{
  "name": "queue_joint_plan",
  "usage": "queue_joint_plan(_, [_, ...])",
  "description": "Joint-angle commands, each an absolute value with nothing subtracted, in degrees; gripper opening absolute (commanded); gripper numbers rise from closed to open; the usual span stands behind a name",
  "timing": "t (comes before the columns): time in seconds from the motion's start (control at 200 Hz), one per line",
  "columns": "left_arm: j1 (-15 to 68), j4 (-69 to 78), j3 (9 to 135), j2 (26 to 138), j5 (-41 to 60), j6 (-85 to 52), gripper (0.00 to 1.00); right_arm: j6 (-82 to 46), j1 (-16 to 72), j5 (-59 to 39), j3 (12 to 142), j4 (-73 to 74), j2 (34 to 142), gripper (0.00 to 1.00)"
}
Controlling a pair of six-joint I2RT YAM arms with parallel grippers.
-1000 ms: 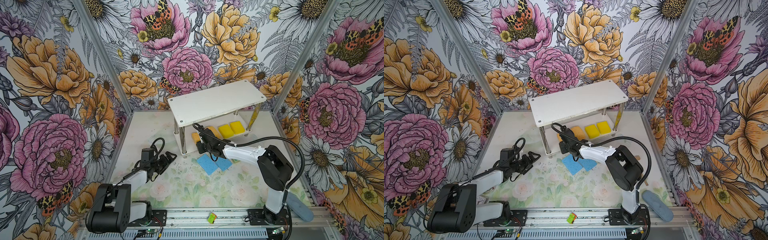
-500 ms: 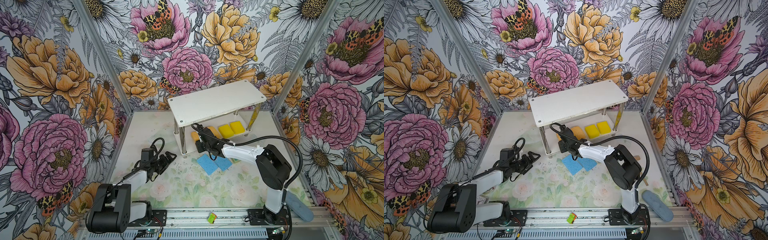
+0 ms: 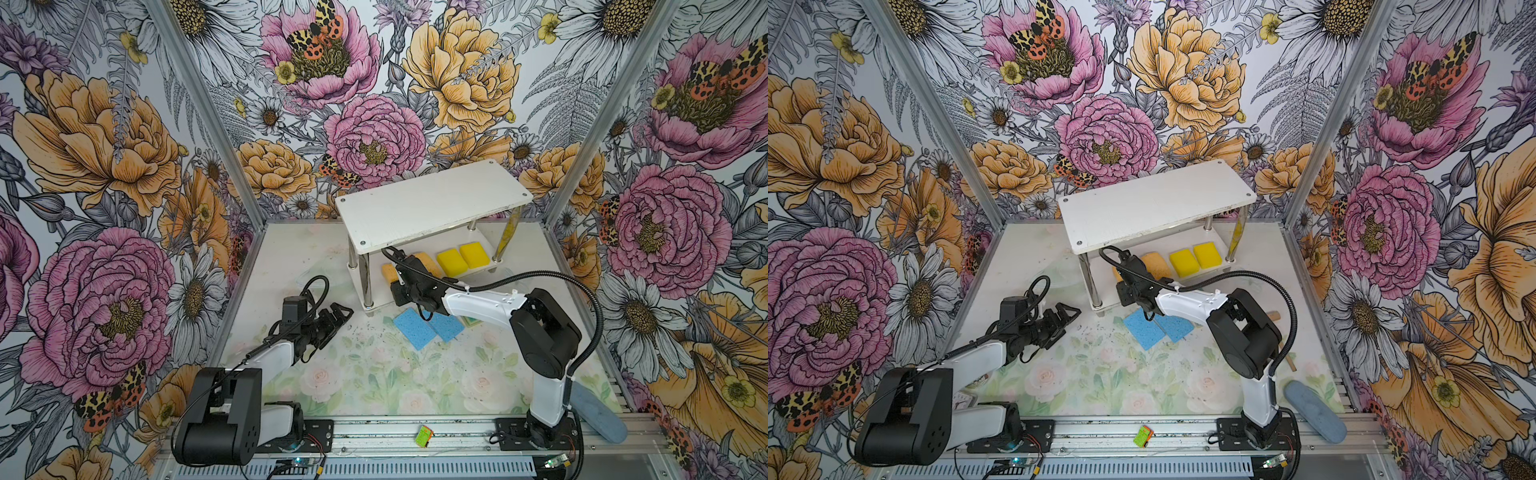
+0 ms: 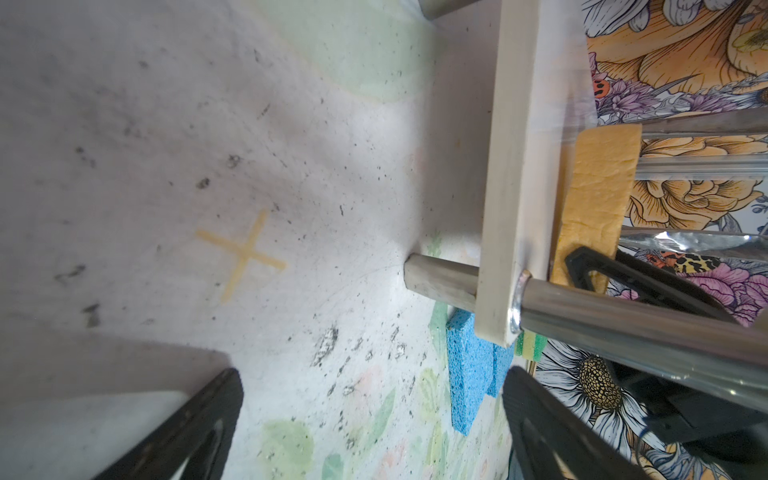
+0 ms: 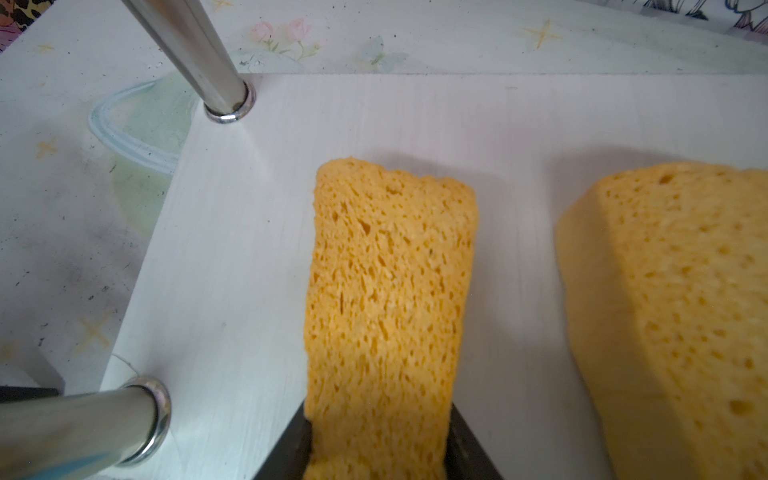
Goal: Place and organize the cleaning sponges onto the shelf
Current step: 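Lower the orange sponge onto the lower tier beside the first orange sponge, then open the right gripper and withdraw it from the shelf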
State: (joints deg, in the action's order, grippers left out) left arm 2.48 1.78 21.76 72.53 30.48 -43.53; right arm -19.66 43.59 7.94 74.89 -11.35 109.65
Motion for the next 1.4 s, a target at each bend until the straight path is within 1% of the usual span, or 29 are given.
queue_joint_plan(0.0, [1.9,1.8,22.1,72.6,31.3,-42.5,0.99,-18.6,43.8,9.4,77.0,-10.4,111.2,0.42])
queue_joint_plan(0.145, [1.9,1.7,22.2,72.5,31.4,-42.5,0.99,-18.5,43.8,9.2,77.3,-10.4,111.4,0.43])
queue_joint_plan(0.375, [1.9,1.7,22.1,72.5,31.4,-42.5,0.99,-18.1,43.9,9.5,77.2,-10.4,111.2,0.47])
queue_joint_plan(0.68, [1.9,1.7,21.9,72.4,31.3,-42.4,0.99,-16.8,43.8,9.9,76.8,-10.5,109.6,0.61])
queue_joint_plan(1.201, [1.9,1.4,21.8,71.6,31.2,-42.5,0.99,-15.2,43.9,10.3,74.5,-10.7,103.9,0.69])
queue_joint_plan(1.396, [1.9,1.4,21.7,71.5,31.3,-42.6,0.99,-14.5,43.8,9.3,73.3,-12.2,101.3,0.70])
